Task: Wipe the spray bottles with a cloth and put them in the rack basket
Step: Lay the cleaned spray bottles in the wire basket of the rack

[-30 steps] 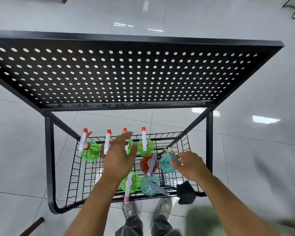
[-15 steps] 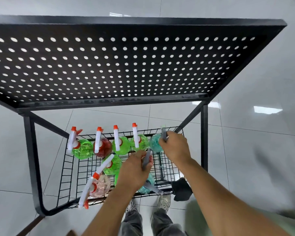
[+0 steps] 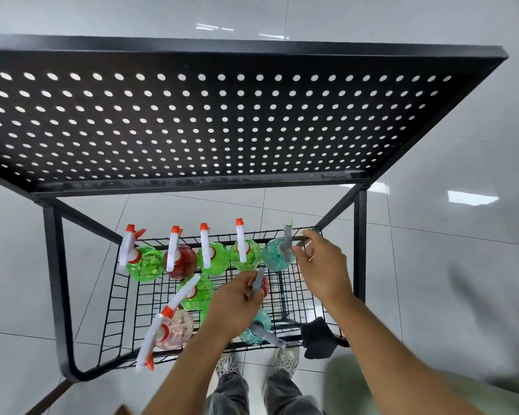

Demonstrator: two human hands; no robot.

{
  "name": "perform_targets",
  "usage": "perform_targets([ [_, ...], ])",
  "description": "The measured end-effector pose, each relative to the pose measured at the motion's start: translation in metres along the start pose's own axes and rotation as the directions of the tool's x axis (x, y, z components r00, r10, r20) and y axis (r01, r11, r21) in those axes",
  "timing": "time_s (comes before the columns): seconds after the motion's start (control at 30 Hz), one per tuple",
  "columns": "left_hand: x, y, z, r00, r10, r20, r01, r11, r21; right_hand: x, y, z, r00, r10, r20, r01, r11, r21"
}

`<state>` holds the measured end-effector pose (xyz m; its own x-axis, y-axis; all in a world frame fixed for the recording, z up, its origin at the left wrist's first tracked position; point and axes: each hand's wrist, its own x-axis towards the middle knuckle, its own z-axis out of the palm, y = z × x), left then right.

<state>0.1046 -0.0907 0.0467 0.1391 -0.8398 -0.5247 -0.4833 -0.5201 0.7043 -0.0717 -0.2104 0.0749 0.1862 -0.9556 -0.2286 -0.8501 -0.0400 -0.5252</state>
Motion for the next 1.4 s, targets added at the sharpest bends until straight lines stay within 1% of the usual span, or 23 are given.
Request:
perform_targets([
  [0.03, 0.000, 0.001, 0.001, 1.000, 0.021, -0.002, -0.021, 1.000, -0.005, -0.012, -0.001, -0.006, 0.995, -0.091, -0.028, 0.091, 0.996, -0.023],
  [0.07, 0.000, 0.003, 0.003, 0.999, 0.047, -0.004, -0.047, 0.999, -0.009, -0.023, -0.001, -0.009, 0.980, -0.201, 0.008, 0.201, 0.979, -0.045],
  [0.1, 0.000, 0.007, 0.005, 0.997, 0.082, -0.006, -0.082, 0.997, -0.009, -0.034, 0.000, -0.008, 0.951, -0.293, 0.097, 0.300, 0.952, -0.066],
  [0.17, 0.000, 0.017, 0.009, 0.986, 0.167, 0.011, -0.167, 0.986, 0.011, -0.050, 0.005, -0.001, 0.883, -0.367, 0.292, 0.411, 0.906, -0.103],
  [0.2, 0.000, 0.023, 0.011, 0.977, 0.212, 0.025, -0.213, 0.977, 0.022, -0.054, 0.008, 0.003, 0.869, -0.365, 0.333, 0.424, 0.897, -0.125],
  [0.23, 0.000, 0.026, 0.014, 0.969, 0.242, 0.041, -0.243, 0.969, 0.031, -0.057, 0.010, 0.006, 0.877, -0.343, 0.337, 0.409, 0.900, -0.148],
  [0.3, -0.001, 0.031, 0.018, 0.969, 0.240, 0.064, -0.242, 0.970, 0.019, -0.059, 0.011, 0.007, 0.917, -0.264, 0.298, 0.333, 0.919, -0.210],
  [0.37, -0.003, 0.029, 0.021, 0.977, 0.211, 0.026, -0.211, 0.978, -0.002, -0.061, 0.014, 0.008, 0.941, -0.179, 0.287, 0.262, 0.923, -0.282],
  [0.5, -0.013, 0.021, 0.011, 0.969, 0.225, -0.107, -0.218, 0.973, 0.072, -0.070, 0.022, 0.016, 0.969, 0.025, 0.245, 0.028, 0.977, -0.213],
  [0.6, -0.026, 0.004, -0.005, 0.958, 0.175, -0.228, -0.161, 0.984, 0.077, -0.074, 0.028, 0.020, 0.968, 0.143, 0.208, -0.113, 0.982, -0.151],
  [0.67, -0.037, -0.011, -0.013, 0.960, 0.118, -0.255, -0.100, 0.992, 0.081, -0.076, 0.030, 0.022, 0.967, 0.151, 0.205, -0.126, 0.984, -0.129],
  [0.73, -0.049, -0.020, -0.019, 0.968, 0.075, -0.238, -0.054, 0.994, 0.094, -0.076, 0.032, 0.024, 0.973, 0.145, 0.179, -0.126, 0.986, -0.112],
  [0.83, -0.065, -0.027, -0.021, 0.974, 0.066, -0.217, -0.047, 0.995, 0.093, -0.073, 0.034, 0.026, 0.982, 0.141, 0.125, -0.127, 0.985, -0.117],
  [0.9, -0.072, -0.028, -0.018, 0.973, 0.079, -0.218, -0.062, 0.995, 0.082, -0.069, 0.034, 0.026, 0.984, 0.120, 0.134, -0.103, 0.986, -0.130],
  [1.07, -0.079, -0.040, -0.013, 0.942, 0.105, -0.320, -0.097, 0.994, 0.042, -0.066, 0.028, 0.016, 0.980, 0.099, 0.171, -0.080, 0.990, -0.113],
  [1.1, -0.079, -0.043, -0.015, 0.936, 0.102, -0.336, -0.093, 0.995, 0.042, -0.068, 0.024, 0.011, 0.987, 0.086, 0.139, -0.069, 0.990, -0.124],
  [1.17, -0.081, -0.045, -0.020, 0.926, 0.095, -0.366, -0.080, 0.995, 0.055, -0.078, 0.014, 0.001, 0.999, -0.010, 0.044, 0.016, 0.991, -0.131],
  [1.2, -0.081, -0.046, -0.023, 0.925, 0.083, -0.372, -0.068, 0.996, 0.054, -0.086, 0.006, -0.001, 0.996, -0.066, 0.054, 0.072, 0.990, -0.120],
  [1.23, -0.080, -0.047, -0.026, 0.930, 0.061, -0.363, -0.048, 0.998, 0.045, -0.094, -0.002, 0.001, 0.987, -0.100, 0.127, 0.112, 0.990, -0.090],
  [1.27, -0.080, -0.049, -0.028, 0.942, 0.031, -0.333, -0.020, 0.999, 0.038, -0.103, -0.009, 0.007, 0.965, -0.101, 0.244, 0.117, 0.992, -0.051],
  [1.33, -0.081, -0.053, -0.031, 0.972, -0.011, -0.235, 0.026, 0.998, 0.059, -0.118, -0.020, 0.021, 0.873, -0.020, 0.488, 0.037, 0.999, -0.026],
  [1.37, -0.081, -0.055, -0.032, 0.983, -0.028, -0.184, 0.042, 0.996, 0.074, -0.122, -0.024, 0.029, 0.822, 0.037, 0.568, -0.011, 0.999, -0.050],
  [1.4, -0.081, -0.057, -0.032, 0.989, -0.043, -0.144, 0.054, 0.996, 0.076, -0.125, -0.026, 0.036, 0.795, 0.078, 0.602, -0.021, 0.995, -0.100],
])
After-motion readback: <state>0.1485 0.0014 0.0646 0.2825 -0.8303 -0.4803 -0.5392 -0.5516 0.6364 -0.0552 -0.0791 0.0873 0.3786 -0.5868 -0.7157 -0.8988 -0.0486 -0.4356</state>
